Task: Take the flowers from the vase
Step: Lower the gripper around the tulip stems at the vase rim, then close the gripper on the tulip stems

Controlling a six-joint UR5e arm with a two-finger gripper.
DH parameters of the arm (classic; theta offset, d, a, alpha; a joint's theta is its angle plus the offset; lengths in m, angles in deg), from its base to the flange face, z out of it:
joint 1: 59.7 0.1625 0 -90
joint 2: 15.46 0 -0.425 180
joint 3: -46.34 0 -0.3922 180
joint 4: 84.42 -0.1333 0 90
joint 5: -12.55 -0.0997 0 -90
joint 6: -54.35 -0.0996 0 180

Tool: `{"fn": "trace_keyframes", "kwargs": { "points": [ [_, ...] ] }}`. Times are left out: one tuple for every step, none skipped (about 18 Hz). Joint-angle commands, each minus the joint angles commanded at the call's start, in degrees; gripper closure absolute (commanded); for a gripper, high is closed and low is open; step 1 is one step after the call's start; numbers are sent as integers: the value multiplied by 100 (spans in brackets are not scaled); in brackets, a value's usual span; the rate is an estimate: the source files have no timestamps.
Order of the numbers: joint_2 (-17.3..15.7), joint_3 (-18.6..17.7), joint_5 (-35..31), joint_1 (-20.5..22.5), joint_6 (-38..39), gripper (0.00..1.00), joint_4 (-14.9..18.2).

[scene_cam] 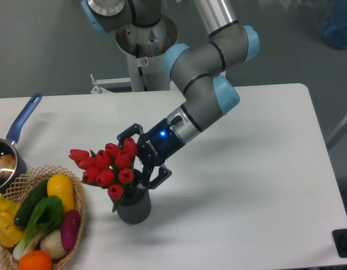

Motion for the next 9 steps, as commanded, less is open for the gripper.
{"fn": "trace_keyframes", "kwargs": {
  "points": [
    [9, 0, 0, 9, 0, 34, 0],
    [9, 0, 0, 9, 9, 38, 0],
    [9, 0, 0, 18, 26, 42, 9],
    [9, 0, 0, 18, 26, 42, 9],
    [9, 0, 9, 26, 35, 42, 9],
    [9, 0, 9, 35, 35, 42, 9],
    [9, 0, 17, 44, 35, 42, 9],
    [9, 0, 35, 44, 44, 43, 9],
    [0, 0, 61, 53, 53, 43, 9]
  ]
}}
